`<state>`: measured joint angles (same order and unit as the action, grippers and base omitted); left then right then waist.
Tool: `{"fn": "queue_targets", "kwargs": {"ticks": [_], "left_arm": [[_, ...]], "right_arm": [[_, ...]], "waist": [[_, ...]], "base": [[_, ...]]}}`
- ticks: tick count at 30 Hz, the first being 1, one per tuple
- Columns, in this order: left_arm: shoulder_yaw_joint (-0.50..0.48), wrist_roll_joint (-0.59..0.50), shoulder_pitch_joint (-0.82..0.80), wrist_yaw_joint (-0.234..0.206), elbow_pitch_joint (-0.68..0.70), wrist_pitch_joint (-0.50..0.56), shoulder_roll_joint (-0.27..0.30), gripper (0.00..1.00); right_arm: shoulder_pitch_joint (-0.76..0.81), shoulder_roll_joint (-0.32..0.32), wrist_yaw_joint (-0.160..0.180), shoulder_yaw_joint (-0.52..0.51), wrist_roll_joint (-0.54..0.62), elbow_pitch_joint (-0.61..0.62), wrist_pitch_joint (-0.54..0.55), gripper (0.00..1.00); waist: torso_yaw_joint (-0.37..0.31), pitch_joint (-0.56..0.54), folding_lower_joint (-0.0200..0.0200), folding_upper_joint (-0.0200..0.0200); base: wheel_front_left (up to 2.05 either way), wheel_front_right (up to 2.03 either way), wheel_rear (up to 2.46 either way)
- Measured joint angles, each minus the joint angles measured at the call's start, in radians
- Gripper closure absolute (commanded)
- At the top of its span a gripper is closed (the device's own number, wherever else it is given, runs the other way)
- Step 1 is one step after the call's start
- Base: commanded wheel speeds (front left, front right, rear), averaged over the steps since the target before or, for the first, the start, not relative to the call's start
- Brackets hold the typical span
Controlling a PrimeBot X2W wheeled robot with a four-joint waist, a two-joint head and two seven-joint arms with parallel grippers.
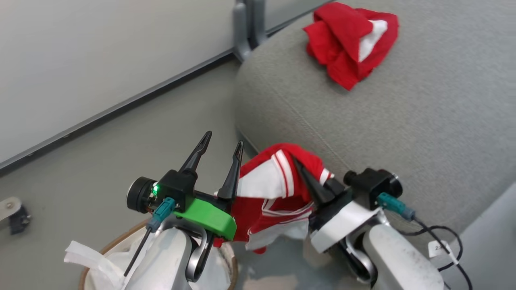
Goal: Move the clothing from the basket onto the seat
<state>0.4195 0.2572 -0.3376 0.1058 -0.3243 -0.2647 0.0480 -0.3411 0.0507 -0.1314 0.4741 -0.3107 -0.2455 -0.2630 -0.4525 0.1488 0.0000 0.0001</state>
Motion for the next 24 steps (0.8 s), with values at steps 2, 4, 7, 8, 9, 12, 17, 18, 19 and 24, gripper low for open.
{"fn": "queue_targets", "kwargs": {"ticks": [2,4,7,8,9,12,17,18,19,24], "left_arm": [[0.002,-0.005,-0.001,0.002,-0.005,0.0,0.0,0.0],[0.003,-0.013,-0.005,0.008,-0.011,0.0,-0.001,0.0],[-0.002,-0.028,-0.012,0.01,-0.025,0.0,-0.001,0.0],[-0.004,-0.034,-0.016,0.012,-0.027,0.0,0.0,0.0],[-0.005,-0.038,-0.019,0.013,-0.029,0.0,-0.001,0.0],[-0.008,-0.062,-0.034,0.016,-0.036,0.0,0.0,0.0],[-0.004,-0.084,-0.072,0.019,-0.043,0.0,0.001,0.0],[-0.002,-0.086,-0.081,0.021,-0.044,0.0,0.001,0.0],[-0.001,-0.089,-0.089,0.022,-0.045,0.0,0.001,0.0],[0.013,-0.097,-0.124,0.022,-0.052,0.0,0.004,0.0]], "right_arm": [[-0.019,0.001,0.0,-0.033,0.014,0.005,0.0,1.0],[-0.06,0.013,0.0,-0.061,0.033,0.011,0.0,1.0],[-0.146,0.05,0.0,-0.081,0.053,0.016,0.0,1.0],[-0.184,0.068,0.0,-0.095,0.056,0.021,0.0,1.0],[-0.217,0.085,0.0,-0.108,0.059,0.025,0.0,1.0],[-0.342,0.157,0.0,-0.158,0.08,0.033,0.0,1.0],[-0.555,0.3,0.0,-0.249,0.116,0.003,0.0,1.0],[-0.596,0.329,0.0,-0.271,0.12,-0.016,0.0,1.0],[-0.626,0.353,0.0,-0.28,0.129,-0.033,0.0,1.0],[-0.742,0.434,0.0,-0.371,0.199,-0.134,0.0,1.0]], "waist": [[-0.029,0.01,0.0,0.0],[-0.052,0.028,0.0,0.0],[-0.071,0.06,0.0,0.0],[-0.075,0.073,0.0,0.0],[-0.077,0.084,0.0,0.0],[-0.079,0.124,0.0,0.0],[-0.061,0.196,0.0,0.0],[-0.054,0.21,0.0,0.0],[-0.048,0.223,0.0,0.0],[0.001,0.285,0.0,0.0001]], "base": [[0.0,0.0,0.0],[0.0,0.0,0.0],[0.0,0.0,0.0],[0.0,0.0,0.0],[0.0,0.0,0.0],[0.0,0.0,0.0],[0.0,0.0,0.0],[0.0,0.0,0.0],[0.0,0.0,0.0],[0.0,0.0,0.0]]}}
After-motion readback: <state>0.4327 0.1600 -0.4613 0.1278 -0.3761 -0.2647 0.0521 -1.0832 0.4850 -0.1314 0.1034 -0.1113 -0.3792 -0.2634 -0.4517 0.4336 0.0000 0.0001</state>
